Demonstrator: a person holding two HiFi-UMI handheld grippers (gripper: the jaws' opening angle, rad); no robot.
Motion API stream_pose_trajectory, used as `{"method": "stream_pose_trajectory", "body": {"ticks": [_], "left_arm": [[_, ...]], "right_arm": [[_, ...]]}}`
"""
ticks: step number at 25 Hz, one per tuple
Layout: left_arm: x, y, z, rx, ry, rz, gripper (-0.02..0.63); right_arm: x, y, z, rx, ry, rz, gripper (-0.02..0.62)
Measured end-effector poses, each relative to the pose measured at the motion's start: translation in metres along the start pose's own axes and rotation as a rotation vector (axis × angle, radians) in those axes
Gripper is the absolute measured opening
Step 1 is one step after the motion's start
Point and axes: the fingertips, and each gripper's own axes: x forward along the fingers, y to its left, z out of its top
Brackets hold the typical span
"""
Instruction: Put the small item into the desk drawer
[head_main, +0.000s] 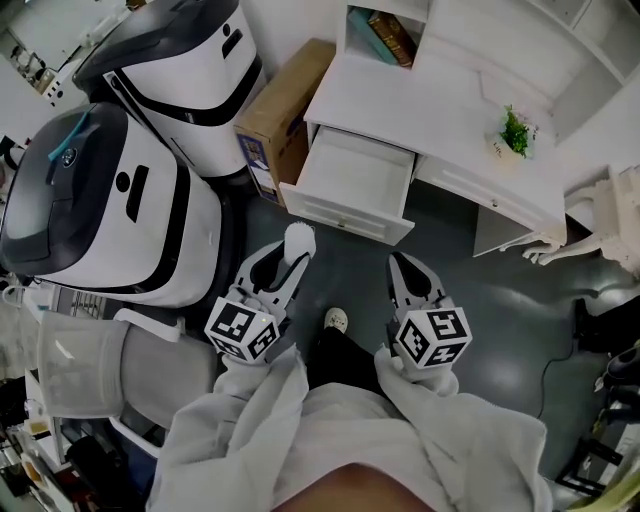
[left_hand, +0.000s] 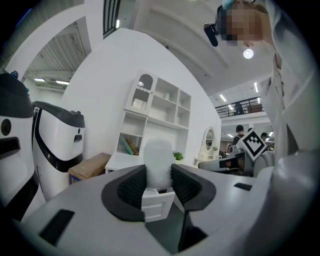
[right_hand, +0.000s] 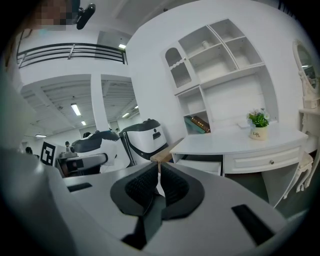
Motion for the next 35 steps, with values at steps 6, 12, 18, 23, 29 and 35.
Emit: {"method": "stream_pose_trajectory", "body": {"ticks": [6, 12, 18, 23, 29, 35], "left_arm": [[0.019, 0.017, 0.005, 0.006, -0.003, 0.027, 0.167], [0.041, 0.021, 0.018, 0.024, -0.013, 0.038, 0.167], [0.045, 0.016, 0.018, 0.025, -0.015, 0.054, 0.166], [0.045, 0.019, 0.011, 0.003, 0.008, 0.055, 0.166], [0.065, 0.023, 0.001, 0.007, 0.046, 0.008, 0.166], [0.099, 0.034, 0.004, 0.014, 0.05, -0.051, 0.166]], "right_arm": [[0.022, -0.013, 0.009, -0.001, 0.003, 0.018, 0.04], [0.034, -0.03, 0.026, 0.006, -0.012, 0.031, 0.04], [0.039, -0.041, 0.031, 0.009, -0.021, 0.039, 0.04], [0.034, -0.045, 0.02, 0.03, -0.002, 0.023, 0.04], [0.034, -0.057, 0.007, 0.081, 0.008, -0.03, 0.04], [0.053, -0.072, 0.019, 0.082, -0.011, -0.068, 0.04]]}}
